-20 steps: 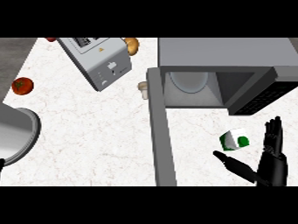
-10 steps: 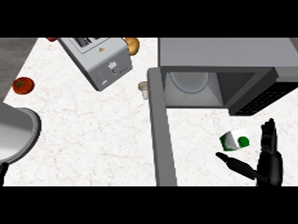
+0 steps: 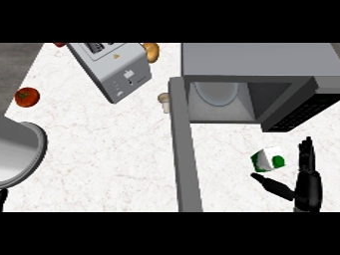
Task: Pick up the milk, place it into the microwave and close the microwave
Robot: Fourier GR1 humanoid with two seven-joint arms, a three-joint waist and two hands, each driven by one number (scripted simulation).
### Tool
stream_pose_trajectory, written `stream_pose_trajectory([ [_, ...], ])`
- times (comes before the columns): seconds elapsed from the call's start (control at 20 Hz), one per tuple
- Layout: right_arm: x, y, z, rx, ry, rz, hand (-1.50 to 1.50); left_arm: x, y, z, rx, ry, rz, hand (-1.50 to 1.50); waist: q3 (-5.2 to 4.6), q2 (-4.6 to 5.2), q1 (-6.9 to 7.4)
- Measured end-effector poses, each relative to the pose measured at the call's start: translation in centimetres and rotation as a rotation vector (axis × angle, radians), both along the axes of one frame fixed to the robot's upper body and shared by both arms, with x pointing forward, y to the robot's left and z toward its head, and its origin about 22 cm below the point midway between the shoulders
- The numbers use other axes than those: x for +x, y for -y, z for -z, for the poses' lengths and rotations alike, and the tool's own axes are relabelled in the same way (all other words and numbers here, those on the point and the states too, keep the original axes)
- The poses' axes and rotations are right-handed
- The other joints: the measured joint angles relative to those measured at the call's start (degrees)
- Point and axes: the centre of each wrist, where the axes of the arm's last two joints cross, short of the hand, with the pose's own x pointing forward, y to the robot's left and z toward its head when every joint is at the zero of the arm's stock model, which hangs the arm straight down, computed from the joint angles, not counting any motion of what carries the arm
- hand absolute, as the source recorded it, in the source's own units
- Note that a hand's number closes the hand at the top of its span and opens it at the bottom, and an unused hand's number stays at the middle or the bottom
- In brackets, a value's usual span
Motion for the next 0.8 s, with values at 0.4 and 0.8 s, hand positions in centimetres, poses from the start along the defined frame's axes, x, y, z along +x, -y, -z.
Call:
stream_pose_trajectory([
  [0.4,-0.3,0.5,1.9,0.066,-0.020,-0.068,-1.50,-0.1,-0.9,0.6,0.001,0.001,-0.003,-1.50,0.02,0.02,0.02],
  [0.8,0.3,0.6,3.3,0.108,-0.021,-0.066,-1.50,0.4,-1.3,0.9,-0.005,-0.005,0.003,-1.50,-0.33,-0.05,0.01],
])
